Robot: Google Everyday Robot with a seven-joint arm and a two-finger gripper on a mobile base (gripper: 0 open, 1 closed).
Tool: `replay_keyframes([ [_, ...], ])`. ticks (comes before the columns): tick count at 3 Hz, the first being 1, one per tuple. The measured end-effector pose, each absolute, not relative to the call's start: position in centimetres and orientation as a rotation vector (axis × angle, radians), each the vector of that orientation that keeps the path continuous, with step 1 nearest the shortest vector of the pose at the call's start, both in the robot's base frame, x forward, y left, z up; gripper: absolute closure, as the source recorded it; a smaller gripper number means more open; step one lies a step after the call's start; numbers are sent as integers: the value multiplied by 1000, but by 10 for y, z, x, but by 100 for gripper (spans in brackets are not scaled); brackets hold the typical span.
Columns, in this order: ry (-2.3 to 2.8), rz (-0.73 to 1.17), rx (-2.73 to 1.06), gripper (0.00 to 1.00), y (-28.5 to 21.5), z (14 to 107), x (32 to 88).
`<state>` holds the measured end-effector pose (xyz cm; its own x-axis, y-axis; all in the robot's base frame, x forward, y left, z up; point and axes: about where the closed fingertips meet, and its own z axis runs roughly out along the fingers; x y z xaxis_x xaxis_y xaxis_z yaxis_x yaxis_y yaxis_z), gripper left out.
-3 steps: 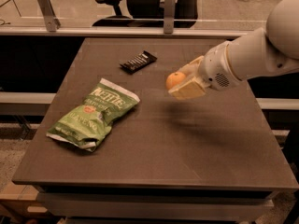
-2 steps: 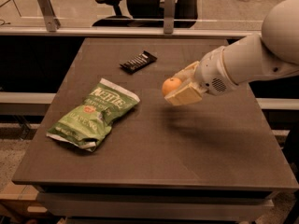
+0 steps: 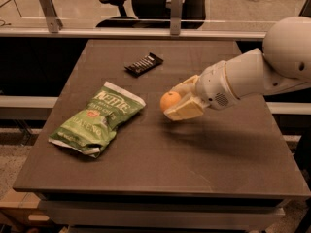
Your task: Move orange near green jalapeno chip bag
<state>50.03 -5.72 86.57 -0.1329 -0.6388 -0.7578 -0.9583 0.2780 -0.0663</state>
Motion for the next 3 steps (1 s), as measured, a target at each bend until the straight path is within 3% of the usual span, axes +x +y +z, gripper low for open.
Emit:
replay_keyframes([
  [3,1742,754,-1578,100,-12,829,500],
])
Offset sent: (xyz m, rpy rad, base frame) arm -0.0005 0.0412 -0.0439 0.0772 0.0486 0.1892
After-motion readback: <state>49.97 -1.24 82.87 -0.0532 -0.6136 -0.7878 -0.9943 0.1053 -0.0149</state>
